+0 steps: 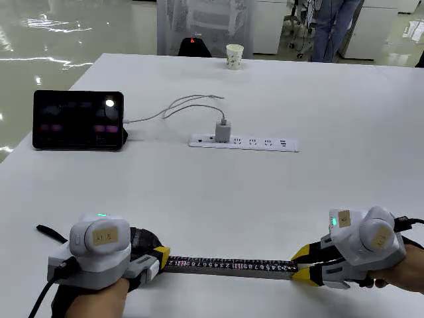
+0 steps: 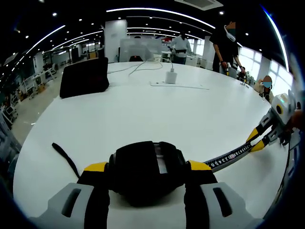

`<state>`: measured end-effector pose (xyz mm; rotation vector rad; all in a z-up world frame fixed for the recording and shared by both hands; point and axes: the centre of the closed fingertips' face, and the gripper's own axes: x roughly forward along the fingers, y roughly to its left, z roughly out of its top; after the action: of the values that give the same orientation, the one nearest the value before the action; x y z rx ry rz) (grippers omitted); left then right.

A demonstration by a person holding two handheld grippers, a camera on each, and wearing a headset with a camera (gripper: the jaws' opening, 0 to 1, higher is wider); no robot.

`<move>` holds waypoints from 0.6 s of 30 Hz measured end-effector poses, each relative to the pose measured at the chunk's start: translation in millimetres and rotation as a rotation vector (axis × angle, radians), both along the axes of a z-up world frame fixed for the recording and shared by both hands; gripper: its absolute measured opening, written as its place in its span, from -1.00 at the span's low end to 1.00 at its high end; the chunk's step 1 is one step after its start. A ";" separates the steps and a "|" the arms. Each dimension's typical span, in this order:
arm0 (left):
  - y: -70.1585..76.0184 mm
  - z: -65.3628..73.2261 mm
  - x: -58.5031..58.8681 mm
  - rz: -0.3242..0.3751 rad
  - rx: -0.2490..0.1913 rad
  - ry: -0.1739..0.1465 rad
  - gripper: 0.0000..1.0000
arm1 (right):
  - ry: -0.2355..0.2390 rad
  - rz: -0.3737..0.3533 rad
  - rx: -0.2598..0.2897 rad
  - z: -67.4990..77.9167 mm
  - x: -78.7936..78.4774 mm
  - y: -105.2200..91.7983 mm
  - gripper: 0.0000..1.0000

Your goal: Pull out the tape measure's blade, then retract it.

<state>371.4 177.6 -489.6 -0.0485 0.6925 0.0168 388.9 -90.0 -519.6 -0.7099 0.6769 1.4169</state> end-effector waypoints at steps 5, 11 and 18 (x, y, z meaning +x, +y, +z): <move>0.1 -1.2 -0.4 -0.001 -0.002 0.010 0.15 | -0.002 0.002 0.000 0.3 -0.1 0.1 -0.81; 0.2 -2.2 -0.1 -0.003 -0.006 0.013 0.15 | 0.000 0.002 0.001 0.7 -0.3 0.5 -0.81; -0.3 -2.4 0.1 -0.006 -0.008 0.014 0.15 | -0.001 0.004 0.001 0.1 0.6 0.9 -0.81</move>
<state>371.5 177.4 -492.0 -0.0537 0.7066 0.0089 389.5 -89.1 -519.5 -0.7119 0.6746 1.4203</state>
